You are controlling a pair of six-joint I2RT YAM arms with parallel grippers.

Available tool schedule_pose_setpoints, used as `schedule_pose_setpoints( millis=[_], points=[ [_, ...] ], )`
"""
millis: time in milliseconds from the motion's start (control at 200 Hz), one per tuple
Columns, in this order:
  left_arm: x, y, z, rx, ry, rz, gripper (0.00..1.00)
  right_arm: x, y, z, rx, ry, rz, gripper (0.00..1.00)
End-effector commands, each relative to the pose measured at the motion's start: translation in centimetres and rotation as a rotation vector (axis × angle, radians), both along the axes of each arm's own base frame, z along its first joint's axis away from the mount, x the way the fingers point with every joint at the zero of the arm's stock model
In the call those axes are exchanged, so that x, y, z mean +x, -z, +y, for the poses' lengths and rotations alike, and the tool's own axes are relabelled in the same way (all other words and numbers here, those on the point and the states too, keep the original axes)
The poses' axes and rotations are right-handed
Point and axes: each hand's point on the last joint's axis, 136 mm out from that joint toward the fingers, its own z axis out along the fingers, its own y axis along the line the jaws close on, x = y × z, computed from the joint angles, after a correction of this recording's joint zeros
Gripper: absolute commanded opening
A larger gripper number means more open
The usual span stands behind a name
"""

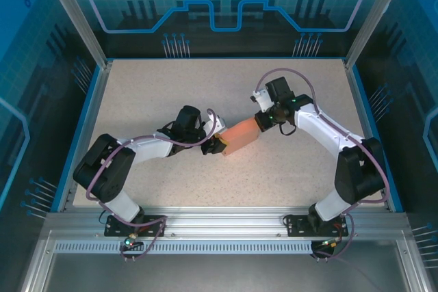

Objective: Fold the paper box

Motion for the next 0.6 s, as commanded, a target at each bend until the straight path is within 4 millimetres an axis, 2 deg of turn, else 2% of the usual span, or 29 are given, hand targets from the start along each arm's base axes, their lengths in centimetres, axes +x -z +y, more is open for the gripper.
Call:
schedule_pose_setpoints(
  millis=[0,335,595],
  points=[
    [1.08,0.67,0.56,0.041,-0.047,0.005,0.43,-1.39,0.72,-0.26,-0.014,0.012,0.022,0.03],
    [1.09,0.60,0.54,0.041,-0.051,0.010,0.43,-1.36,0.71,-0.23,-0.001,-0.013,-0.041,0.02],
    [1.07,0.42,0.53,0.037,-0.053,0.010,0.44,-1.63,1.48,-0.12,0.016,-0.015,-0.056,0.01]
  ],
)
